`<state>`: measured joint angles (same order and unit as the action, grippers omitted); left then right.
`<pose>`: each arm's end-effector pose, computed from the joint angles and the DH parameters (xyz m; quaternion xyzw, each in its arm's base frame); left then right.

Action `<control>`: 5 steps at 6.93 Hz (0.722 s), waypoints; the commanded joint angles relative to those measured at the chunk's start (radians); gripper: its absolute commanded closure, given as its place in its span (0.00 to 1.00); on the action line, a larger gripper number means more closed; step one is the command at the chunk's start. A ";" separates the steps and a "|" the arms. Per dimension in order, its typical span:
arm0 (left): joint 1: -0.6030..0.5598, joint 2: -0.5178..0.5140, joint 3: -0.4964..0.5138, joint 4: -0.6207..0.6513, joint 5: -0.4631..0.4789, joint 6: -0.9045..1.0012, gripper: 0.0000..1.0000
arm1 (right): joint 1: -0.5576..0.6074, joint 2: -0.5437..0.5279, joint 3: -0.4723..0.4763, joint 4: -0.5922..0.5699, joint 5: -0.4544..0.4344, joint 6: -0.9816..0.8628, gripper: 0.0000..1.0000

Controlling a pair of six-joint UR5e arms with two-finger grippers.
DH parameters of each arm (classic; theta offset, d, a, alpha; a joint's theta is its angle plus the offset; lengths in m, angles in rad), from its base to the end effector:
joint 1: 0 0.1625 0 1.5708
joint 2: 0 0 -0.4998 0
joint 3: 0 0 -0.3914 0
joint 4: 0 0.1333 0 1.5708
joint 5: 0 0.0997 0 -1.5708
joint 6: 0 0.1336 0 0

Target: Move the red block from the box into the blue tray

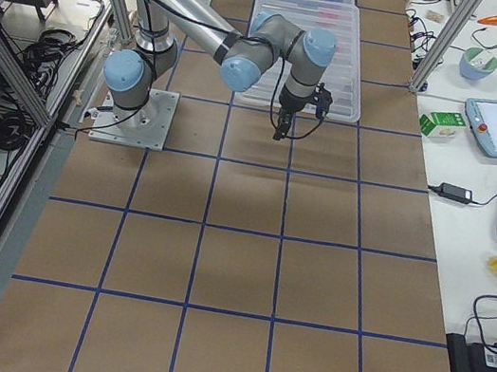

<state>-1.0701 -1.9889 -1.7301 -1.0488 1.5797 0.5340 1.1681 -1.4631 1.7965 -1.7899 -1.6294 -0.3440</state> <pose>0.1832 -0.6100 0.2667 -0.0168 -0.9995 -0.0263 0.0098 -0.0834 -0.5160 0.3874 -0.0276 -0.9976 -0.0638 0.0064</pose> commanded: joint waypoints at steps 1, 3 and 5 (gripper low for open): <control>0.047 -0.066 -0.026 0.030 -0.001 -0.003 0.22 | 0.067 0.004 -0.003 -0.006 0.006 0.061 0.00; 0.013 -0.018 -0.002 -0.015 0.003 -0.034 0.00 | 0.142 0.003 -0.006 -0.008 0.006 0.115 0.00; -0.068 0.109 0.170 -0.287 -0.001 -0.043 0.00 | 0.197 0.007 -0.006 -0.014 0.008 0.157 0.00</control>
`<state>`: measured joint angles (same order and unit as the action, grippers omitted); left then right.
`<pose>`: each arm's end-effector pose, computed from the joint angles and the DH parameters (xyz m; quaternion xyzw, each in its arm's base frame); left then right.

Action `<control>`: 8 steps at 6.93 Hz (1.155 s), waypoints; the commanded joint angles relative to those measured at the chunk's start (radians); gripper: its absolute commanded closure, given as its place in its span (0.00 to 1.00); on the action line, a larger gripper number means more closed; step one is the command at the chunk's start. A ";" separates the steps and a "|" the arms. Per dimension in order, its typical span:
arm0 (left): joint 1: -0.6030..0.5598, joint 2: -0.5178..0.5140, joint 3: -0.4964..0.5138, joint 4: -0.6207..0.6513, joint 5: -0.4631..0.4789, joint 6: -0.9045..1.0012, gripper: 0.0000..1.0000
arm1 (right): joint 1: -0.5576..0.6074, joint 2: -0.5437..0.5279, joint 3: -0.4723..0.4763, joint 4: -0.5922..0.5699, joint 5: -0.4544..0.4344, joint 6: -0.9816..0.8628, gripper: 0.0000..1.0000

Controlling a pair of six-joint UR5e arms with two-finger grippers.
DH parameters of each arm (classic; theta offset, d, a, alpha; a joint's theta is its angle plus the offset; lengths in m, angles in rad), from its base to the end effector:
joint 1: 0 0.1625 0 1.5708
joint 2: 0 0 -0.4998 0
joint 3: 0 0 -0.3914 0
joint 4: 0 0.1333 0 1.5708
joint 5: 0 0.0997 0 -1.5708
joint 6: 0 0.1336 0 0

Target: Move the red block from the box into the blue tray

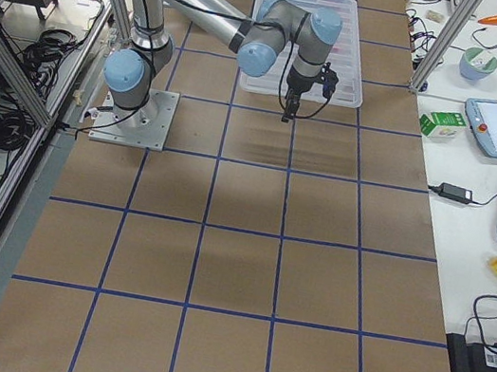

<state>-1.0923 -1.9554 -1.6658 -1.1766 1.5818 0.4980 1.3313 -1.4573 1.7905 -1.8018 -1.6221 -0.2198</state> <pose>0.1697 -0.6135 0.3036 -0.0100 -0.9990 -0.0403 0.0152 0.0014 -0.5274 0.3882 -0.0085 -0.9983 -0.0556 0.0133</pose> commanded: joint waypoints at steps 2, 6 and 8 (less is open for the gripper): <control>-0.186 0.157 0.254 -0.361 0.004 -0.187 0.00 | 0.093 0.000 -0.002 -0.010 0.001 0.123 0.00; -0.498 0.266 0.256 -0.376 0.041 -0.392 0.00 | 0.186 0.005 -0.005 -0.027 0.010 0.239 0.00; -0.494 0.288 0.225 -0.396 -0.012 -0.395 0.00 | 0.198 0.006 -0.006 -0.037 0.039 0.254 0.00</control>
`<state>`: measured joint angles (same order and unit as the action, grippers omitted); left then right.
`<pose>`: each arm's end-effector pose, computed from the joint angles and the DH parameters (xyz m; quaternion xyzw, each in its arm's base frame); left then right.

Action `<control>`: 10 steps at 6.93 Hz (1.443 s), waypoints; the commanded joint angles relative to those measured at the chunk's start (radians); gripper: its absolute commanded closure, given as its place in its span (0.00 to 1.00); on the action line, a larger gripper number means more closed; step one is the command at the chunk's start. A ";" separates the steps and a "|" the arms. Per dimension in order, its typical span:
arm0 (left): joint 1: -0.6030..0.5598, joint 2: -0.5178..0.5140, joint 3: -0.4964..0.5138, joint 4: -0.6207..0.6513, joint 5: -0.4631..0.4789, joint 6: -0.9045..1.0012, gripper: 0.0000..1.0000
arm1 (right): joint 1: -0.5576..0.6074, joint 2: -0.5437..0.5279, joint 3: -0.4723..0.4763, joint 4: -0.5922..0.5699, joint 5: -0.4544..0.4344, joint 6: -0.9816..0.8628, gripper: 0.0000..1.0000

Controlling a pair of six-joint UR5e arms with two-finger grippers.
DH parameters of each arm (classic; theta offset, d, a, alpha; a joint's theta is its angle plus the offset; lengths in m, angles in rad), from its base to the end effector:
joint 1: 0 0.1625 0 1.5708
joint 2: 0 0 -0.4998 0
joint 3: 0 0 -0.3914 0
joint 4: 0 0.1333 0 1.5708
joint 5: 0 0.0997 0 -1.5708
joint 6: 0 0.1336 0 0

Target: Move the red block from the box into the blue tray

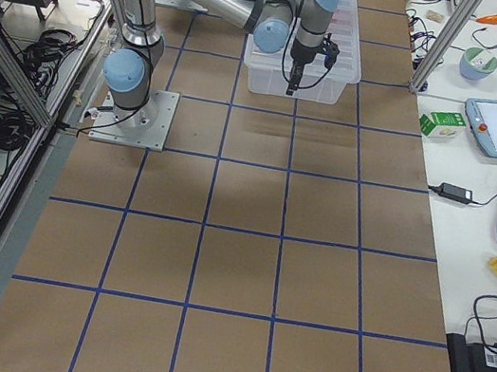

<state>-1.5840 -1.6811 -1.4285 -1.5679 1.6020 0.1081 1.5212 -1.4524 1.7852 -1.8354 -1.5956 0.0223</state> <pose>-0.1364 -0.5488 0.5418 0.0603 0.9979 -0.0167 0.0164 0.1041 -0.5251 0.3909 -0.0355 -0.9987 -0.0343 0.0119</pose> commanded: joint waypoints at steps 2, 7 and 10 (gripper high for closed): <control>-0.002 0.044 -0.076 0.009 -0.045 -0.005 0.00 | 0.002 -0.003 -0.038 -0.007 -0.004 -0.019 0.00; 0.039 0.066 -0.115 0.086 -0.051 -0.004 0.00 | 0.092 -0.137 -0.242 0.309 0.037 0.109 0.00; 0.041 0.066 -0.110 0.089 -0.043 0.002 0.00 | 0.097 -0.135 -0.242 0.255 0.022 0.117 0.00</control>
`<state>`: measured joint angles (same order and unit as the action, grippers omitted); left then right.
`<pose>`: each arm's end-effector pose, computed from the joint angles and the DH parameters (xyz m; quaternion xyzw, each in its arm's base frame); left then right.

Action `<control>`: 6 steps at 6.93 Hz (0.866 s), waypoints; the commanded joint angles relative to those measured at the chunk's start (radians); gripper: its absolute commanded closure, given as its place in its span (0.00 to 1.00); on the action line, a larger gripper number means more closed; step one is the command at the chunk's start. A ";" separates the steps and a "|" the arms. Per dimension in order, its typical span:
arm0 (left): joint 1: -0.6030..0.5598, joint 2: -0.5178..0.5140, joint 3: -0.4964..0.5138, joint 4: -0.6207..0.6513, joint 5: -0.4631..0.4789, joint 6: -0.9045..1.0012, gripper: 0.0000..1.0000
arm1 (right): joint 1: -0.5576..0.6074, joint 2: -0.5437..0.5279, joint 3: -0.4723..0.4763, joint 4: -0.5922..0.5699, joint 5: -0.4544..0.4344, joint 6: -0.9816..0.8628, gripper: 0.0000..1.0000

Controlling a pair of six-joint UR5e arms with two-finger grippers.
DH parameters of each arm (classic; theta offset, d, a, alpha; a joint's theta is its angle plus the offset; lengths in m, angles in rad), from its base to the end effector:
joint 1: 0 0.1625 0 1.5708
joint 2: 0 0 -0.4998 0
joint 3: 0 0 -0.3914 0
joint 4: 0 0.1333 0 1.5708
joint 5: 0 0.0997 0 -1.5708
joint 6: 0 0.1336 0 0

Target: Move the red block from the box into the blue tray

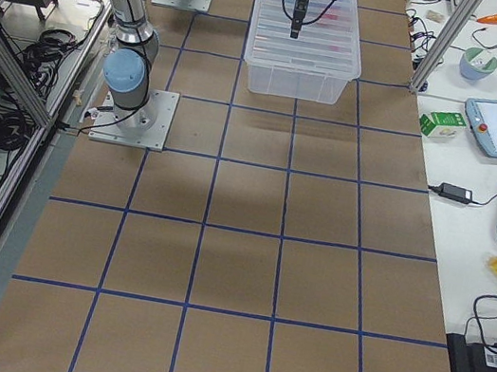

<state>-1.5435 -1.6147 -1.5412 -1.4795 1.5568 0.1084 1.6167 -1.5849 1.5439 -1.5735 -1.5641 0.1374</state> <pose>-0.1208 -0.5265 0.5307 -0.0408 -0.9984 0.0389 0.0044 0.1565 -0.4828 0.5492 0.0456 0.9987 -0.0215 0.0053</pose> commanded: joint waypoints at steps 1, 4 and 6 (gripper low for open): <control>0.000 0.001 0.006 -0.001 -0.001 -0.001 0.00 | 0.002 0.003 -0.011 0.003 -0.011 -0.004 0.00; 0.000 0.001 0.010 -0.002 -0.001 -0.001 0.00 | 0.002 -0.004 0.001 0.007 -0.010 0.001 0.00; 0.000 0.001 0.009 -0.002 -0.001 -0.001 0.00 | 0.002 -0.006 0.001 0.007 -0.010 0.001 0.00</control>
<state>-1.5432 -1.6137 -1.5307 -1.4819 1.5556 0.1074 1.6183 -1.5899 1.5440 -1.5664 -1.5740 0.1379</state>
